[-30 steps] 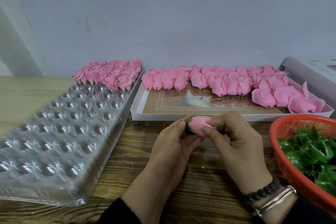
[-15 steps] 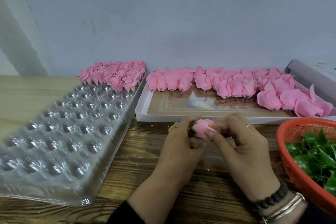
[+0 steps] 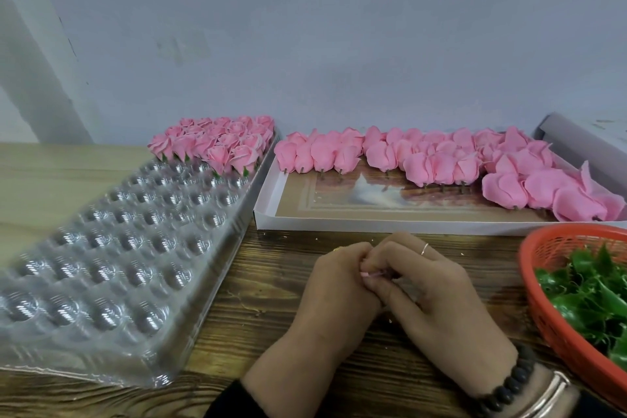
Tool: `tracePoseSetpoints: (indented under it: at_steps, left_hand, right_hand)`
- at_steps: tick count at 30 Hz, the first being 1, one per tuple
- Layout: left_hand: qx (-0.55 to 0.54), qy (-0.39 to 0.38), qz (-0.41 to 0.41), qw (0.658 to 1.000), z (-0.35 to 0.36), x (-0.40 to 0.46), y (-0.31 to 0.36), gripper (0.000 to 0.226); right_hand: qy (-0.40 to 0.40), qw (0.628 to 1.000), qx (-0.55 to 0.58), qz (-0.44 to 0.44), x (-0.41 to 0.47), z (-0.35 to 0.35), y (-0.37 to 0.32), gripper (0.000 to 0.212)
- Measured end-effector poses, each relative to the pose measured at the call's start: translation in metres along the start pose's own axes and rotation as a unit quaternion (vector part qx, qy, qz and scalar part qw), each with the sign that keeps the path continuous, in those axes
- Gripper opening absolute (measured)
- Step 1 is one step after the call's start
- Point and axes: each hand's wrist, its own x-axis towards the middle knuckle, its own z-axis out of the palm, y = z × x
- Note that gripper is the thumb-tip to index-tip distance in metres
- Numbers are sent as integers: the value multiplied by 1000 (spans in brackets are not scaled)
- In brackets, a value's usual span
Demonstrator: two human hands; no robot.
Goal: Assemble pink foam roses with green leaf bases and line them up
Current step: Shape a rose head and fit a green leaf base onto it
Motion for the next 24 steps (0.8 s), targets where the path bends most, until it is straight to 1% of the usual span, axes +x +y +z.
tracePoseSetpoints:
  at_steps: [1, 2, 3, 5, 6, 8, 10, 12, 15, 17, 19, 20, 21, 23, 24]
  left_hand:
    - [-40, 4, 0, 999, -1, -1, 1, 16]
    - [-109, 6, -10, 994, -2, -1, 4, 21]
    - [-189, 13, -25, 982, -3, -1, 5, 22]
    - [-331, 57, -69, 939, -4, 0, 8, 14]
    - [-379, 85, -93, 917, -4, 1, 8, 12]
    - [-456, 129, -123, 872, -3, 4, 6, 13]
    - [-520, 133, -147, 831, -2, 5, 7, 16]
    - [-557, 105, -168, 806, 2, 4, 11, 22]
    - [-592, 77, -173, 783, 8, 2, 14, 28]
    - [-602, 64, -173, 777, 9, 1, 15, 29]
    - [-602, 46, -176, 778, 8, 1, 13, 27]
    - [-601, 31, -175, 779, 6, 1, 12, 25]
    - [-603, 14, -174, 779, 5, 1, 12, 24]
    - [-609, -12, -172, 775, 3, 2, 12, 18]
    - [-611, -15, -171, 773, 3, 2, 12, 17]
  right_hand:
    - [12, 1000, -1, -6, 0, 0, -2, 7]
    - [38, 999, -2, -11, 0, 0, -4, 13]
    - [67, 998, 1, -9, 0, 1, -4, 20]
    - [113, 993, 11, 18, 0, 1, -4, 28]
    - [121, 992, 17, 39, 0, 1, -4, 31]
    - [112, 991, 22, 69, -1, 4, -3, 40]
    - [78, 993, 22, 84, -1, 10, -2, 50]
    - [58, 994, 21, 95, -2, 14, -4, 48]
    - [71, 991, 19, 108, -1, 14, -8, 36]
    - [78, 991, 14, 108, 0, 12, -10, 33]
    - [75, 990, 22, 117, 0, 11, -11, 34]
    - [73, 987, 49, 137, 1, 10, -11, 33]
    - [69, 979, 99, 165, 3, 10, -12, 29]
    - [43, 946, 235, 218, 5, 6, -10, 23]
    - [30, 926, 290, 239, 6, 5, -9, 26]
